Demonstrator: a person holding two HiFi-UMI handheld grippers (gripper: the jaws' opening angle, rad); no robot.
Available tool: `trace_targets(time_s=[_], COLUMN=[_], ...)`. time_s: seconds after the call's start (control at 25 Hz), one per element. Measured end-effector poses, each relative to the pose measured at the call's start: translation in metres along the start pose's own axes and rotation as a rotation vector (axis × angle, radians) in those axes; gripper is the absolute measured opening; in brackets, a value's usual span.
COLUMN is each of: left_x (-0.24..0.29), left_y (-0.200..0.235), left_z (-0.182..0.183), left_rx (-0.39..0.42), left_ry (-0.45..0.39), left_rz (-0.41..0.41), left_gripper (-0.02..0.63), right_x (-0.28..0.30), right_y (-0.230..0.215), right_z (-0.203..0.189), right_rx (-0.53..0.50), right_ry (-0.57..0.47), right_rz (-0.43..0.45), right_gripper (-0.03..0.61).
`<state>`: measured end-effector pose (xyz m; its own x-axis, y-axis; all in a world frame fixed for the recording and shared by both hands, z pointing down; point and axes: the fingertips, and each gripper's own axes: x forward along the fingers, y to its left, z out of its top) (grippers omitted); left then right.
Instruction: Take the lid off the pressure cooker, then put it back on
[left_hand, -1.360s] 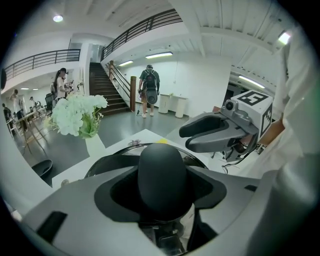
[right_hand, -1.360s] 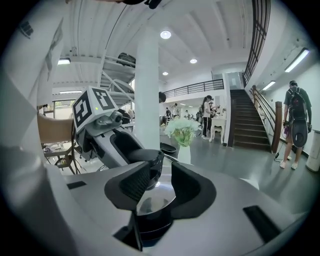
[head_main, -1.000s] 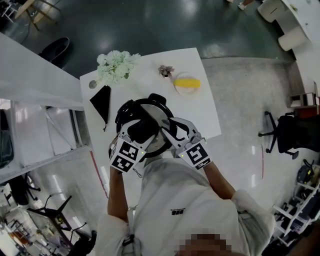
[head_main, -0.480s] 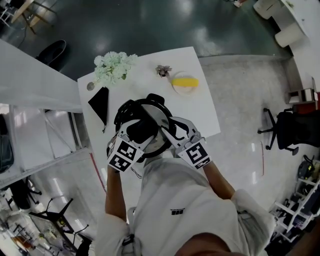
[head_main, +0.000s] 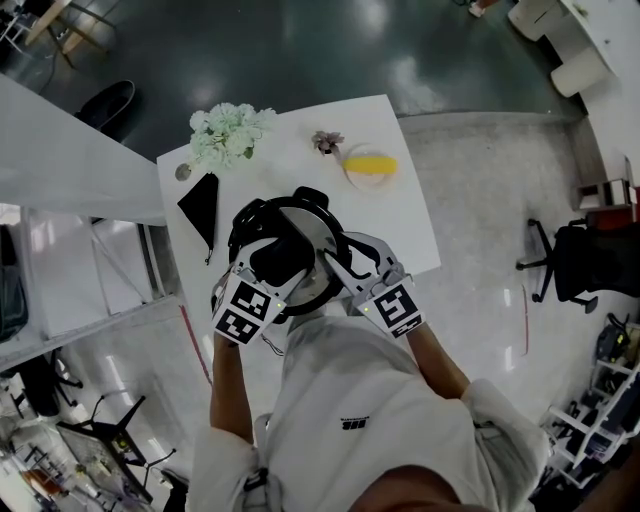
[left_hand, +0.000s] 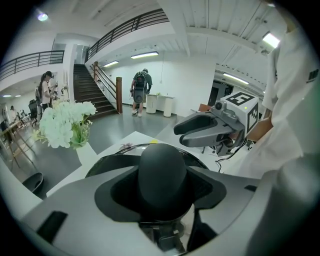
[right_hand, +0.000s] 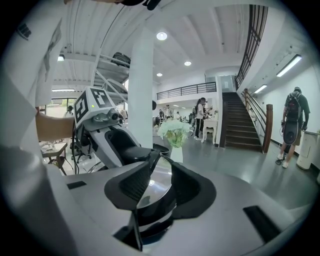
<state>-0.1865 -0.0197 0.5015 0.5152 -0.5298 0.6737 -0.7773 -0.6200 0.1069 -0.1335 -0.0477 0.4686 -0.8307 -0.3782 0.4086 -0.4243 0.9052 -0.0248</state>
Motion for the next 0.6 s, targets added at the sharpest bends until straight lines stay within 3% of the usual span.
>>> trace_targets(time_s=[0.6], left_x=[-0.005], left_y=[0.000], left_z=[0.007], left_rx=[0.011], left_ry=[0.029], left_rz=[0.055], left_gripper=[0.288], right_x=[-0.009], right_y=[-0.008], right_z=[0.018], right_rx=[-0.030], right_ry=[-0.090], right_rz=[0.016], right_gripper=[0.137])
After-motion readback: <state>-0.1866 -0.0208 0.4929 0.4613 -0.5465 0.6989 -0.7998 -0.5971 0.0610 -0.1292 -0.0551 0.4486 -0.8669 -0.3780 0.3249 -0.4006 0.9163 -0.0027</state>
